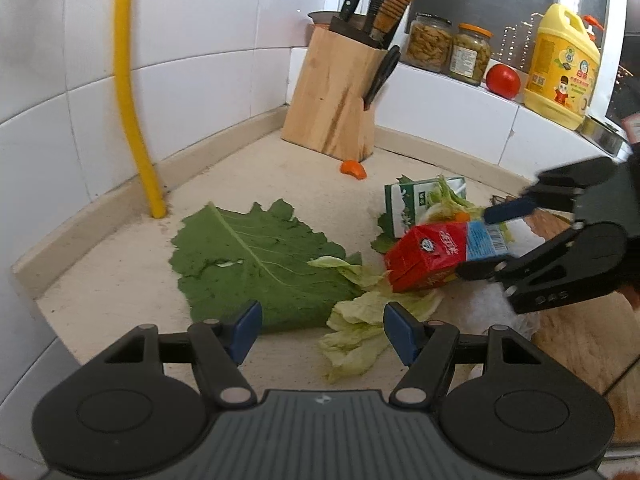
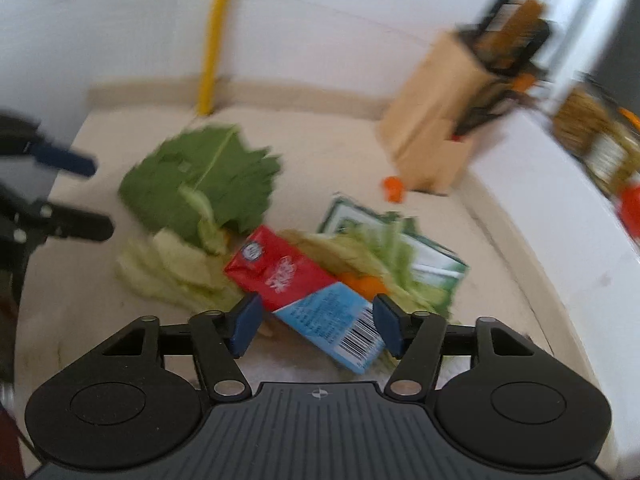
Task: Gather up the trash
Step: 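Close left tool on lettuce leaves while right tool grasps red juice carton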
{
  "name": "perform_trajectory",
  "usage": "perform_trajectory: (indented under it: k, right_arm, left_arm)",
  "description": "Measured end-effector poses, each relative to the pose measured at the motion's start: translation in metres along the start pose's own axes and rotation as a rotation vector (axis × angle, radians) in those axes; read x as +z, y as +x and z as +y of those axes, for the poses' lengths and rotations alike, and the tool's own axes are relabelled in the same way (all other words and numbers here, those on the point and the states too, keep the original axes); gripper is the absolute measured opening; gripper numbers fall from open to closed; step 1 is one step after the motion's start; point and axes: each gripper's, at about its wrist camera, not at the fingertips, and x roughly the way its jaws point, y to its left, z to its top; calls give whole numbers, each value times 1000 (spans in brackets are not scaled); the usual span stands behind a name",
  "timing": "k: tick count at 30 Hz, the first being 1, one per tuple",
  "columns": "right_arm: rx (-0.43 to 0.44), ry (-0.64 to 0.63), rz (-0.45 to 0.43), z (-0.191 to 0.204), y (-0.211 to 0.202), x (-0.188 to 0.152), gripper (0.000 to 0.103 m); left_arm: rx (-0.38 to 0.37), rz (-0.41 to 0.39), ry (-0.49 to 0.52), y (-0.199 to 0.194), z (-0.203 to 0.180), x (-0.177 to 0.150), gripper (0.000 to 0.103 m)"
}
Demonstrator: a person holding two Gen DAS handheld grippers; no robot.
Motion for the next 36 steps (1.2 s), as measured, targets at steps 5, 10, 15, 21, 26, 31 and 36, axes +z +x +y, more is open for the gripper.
perform_trajectory:
  k: [5,10,15,21,26,31,36]
  right_arm:
    - [25,-187,58,7,25,15,75]
    - [105,-278,123,5,45,26,67]
    - [156,-237,177,6,38,30,48]
    - [255,97,146,-35,6,22,46]
    - [262,271,77,-59,-15,6,46]
    - [292,316,53,-61,-18,-4,47]
    - [321,374,26,-63,-17,-12,47]
  left_arm:
    - [2,22,-3,11,-2,1,61]
    - [3,45,5,23,-3,4,61]
    - [-58,59,68,31,-13,11,61]
    - [-172,95,325,39,-40,14,61]
    - [-194,187,584,70,-63,18,60]
    - [-246,336,624,98,-60,24,48]
    - [-277,424,454,98,-47,30,9]
